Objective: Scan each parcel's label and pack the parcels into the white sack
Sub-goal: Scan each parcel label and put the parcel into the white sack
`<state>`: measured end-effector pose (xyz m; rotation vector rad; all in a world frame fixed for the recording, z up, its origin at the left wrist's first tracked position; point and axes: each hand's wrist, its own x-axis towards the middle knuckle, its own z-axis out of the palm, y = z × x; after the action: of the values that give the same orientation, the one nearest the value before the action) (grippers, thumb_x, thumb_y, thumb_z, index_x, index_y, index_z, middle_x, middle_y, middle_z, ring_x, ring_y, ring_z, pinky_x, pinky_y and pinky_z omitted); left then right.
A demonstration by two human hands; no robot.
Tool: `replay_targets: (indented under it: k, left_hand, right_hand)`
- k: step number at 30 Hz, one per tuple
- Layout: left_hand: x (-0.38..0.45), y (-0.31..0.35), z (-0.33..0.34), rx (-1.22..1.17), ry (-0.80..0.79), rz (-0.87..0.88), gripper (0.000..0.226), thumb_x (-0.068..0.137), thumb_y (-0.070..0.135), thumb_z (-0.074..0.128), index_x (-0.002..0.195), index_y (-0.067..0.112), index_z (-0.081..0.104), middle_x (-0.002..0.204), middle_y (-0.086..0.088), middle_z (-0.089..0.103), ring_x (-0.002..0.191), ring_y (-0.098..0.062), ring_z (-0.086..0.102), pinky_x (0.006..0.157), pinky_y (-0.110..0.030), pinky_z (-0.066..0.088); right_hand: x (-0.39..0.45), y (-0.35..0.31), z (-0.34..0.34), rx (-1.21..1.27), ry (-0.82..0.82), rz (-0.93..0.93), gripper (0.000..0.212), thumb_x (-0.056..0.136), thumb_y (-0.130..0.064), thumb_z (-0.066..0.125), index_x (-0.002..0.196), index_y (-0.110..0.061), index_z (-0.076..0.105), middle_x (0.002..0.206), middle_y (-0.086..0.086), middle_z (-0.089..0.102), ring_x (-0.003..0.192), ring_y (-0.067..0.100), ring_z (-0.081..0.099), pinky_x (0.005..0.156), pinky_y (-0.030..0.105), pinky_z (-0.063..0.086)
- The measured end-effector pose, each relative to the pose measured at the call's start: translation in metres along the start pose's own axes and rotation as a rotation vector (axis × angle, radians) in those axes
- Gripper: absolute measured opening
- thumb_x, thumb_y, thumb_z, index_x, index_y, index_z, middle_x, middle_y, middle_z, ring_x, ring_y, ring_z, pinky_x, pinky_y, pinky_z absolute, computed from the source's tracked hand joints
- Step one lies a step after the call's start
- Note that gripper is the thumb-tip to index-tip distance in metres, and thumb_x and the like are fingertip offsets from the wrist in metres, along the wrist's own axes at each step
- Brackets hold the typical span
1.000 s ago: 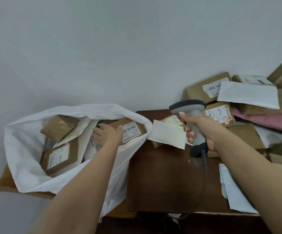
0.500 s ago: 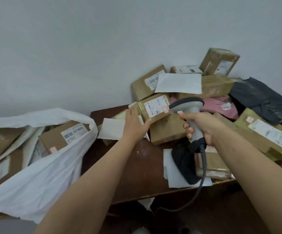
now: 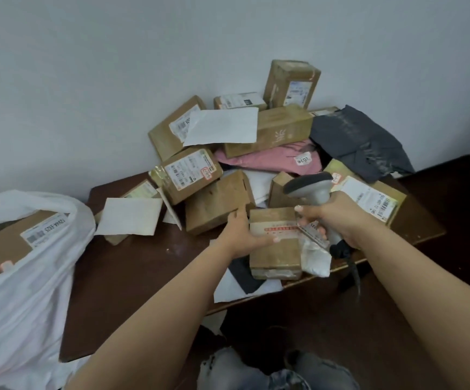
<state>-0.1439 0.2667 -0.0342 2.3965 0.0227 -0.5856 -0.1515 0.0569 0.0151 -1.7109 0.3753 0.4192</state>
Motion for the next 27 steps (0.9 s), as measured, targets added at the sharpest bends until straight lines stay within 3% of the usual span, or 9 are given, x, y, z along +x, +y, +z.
replay_targets:
  k: [4,7,10,13,16,18,20,23,27]
  left_hand:
    - [-0.013,0.025,0.037,0.041,0.084,-0.16,0.127,0.068,0.07,0.071,0.153,0.011,-0.002,0.158,-0.02,0.0,0.145,-0.039,0.011,0.115,-0.048,0.025]
    - [-0.015,0.05,0.062,0.08,0.06,-0.262,0.13,0.068,0.073,0.068,0.153,0.015,-0.012,0.158,-0.018,-0.022,0.147,-0.042,-0.008,0.114,-0.057,0.022]
    - [-0.012,0.055,0.075,0.119,0.044,-0.369,0.133,0.07,0.067,0.071,0.151,0.014,-0.02,0.156,-0.017,-0.03,0.146,-0.043,-0.012,0.11,-0.062,0.023]
    - [-0.012,0.034,0.066,0.038,0.067,-0.325,0.124,0.074,0.057,0.071,0.153,0.016,-0.015,0.159,-0.016,-0.018,0.146,-0.044,0.0,0.113,-0.059,0.023]
    - [-0.018,0.002,0.032,-0.268,0.046,-0.238,0.117,0.06,0.058,0.072,0.154,0.023,0.011,0.154,-0.014,0.021,0.136,-0.036,0.033,0.111,-0.051,0.036]
    - [-0.031,-0.013,0.009,-0.591,0.058,-0.242,0.094,0.063,0.049,0.071,0.146,0.021,0.034,0.138,-0.008,0.049,0.119,-0.028,0.054,0.097,-0.045,0.049]
    - [-0.044,-0.029,-0.008,-0.943,0.051,-0.283,0.059,0.072,0.038,0.065,0.127,0.018,0.056,0.121,-0.008,0.064,0.114,-0.031,0.059,0.097,-0.05,0.048]
    - [-0.064,-0.047,-0.022,-1.412,0.055,-0.278,0.042,0.08,0.036,0.051,0.114,0.015,0.065,0.111,-0.014,0.07,0.112,-0.037,0.058,0.097,-0.062,0.042]
    - [-0.088,-0.061,-0.031,-1.635,0.023,-0.226,0.05,0.09,0.038,0.033,0.121,0.012,0.063,0.119,-0.02,0.067,0.112,-0.041,0.058,0.086,-0.058,0.047]
  right_hand:
    - [0.008,0.026,-0.001,-0.105,-0.015,-0.053,0.025,0.086,-0.012,0.074,0.07,-0.001,0.058,0.047,0.013,0.05,0.032,0.016,0.041,0.039,0.023,0.036]
    - [0.013,0.034,-0.002,-0.1,0.004,-0.064,0.02,0.086,-0.011,0.074,0.075,0.001,0.062,0.045,0.008,0.053,0.03,0.013,0.044,0.039,0.022,0.037]
    - [0.016,0.035,-0.005,-0.073,0.017,-0.058,0.019,0.085,-0.01,0.074,0.084,0.005,0.062,0.054,0.015,0.053,0.031,0.014,0.045,0.037,0.022,0.038]
    - [0.017,0.035,-0.01,-0.049,-0.001,-0.054,0.018,0.087,-0.009,0.072,0.084,0.005,0.06,0.052,0.014,0.048,0.031,0.015,0.042,0.036,0.022,0.036]
    - [0.017,0.035,-0.01,-0.033,-0.02,-0.05,0.018,0.087,-0.01,0.072,0.086,0.003,0.06,0.055,0.014,0.049,0.034,0.016,0.043,0.038,0.023,0.038]
    - [0.017,0.033,-0.004,-0.029,-0.028,-0.065,0.021,0.086,-0.014,0.073,0.085,0.003,0.061,0.058,0.017,0.051,0.037,0.019,0.044,0.042,0.026,0.039]
    - [0.016,0.027,0.008,-0.022,-0.048,-0.088,0.024,0.087,-0.017,0.073,0.077,0.0,0.059,0.056,0.016,0.05,0.038,0.02,0.044,0.043,0.026,0.04]
    - [0.016,0.012,0.031,0.046,-0.061,-0.141,0.028,0.09,-0.016,0.071,0.07,-0.007,0.054,0.048,0.008,0.047,0.033,0.015,0.043,0.037,0.021,0.038]
    - [0.015,-0.007,0.07,0.154,-0.121,-0.179,0.022,0.089,-0.019,0.072,0.08,-0.005,0.057,0.052,0.003,0.055,0.036,0.017,0.043,0.038,0.024,0.039]
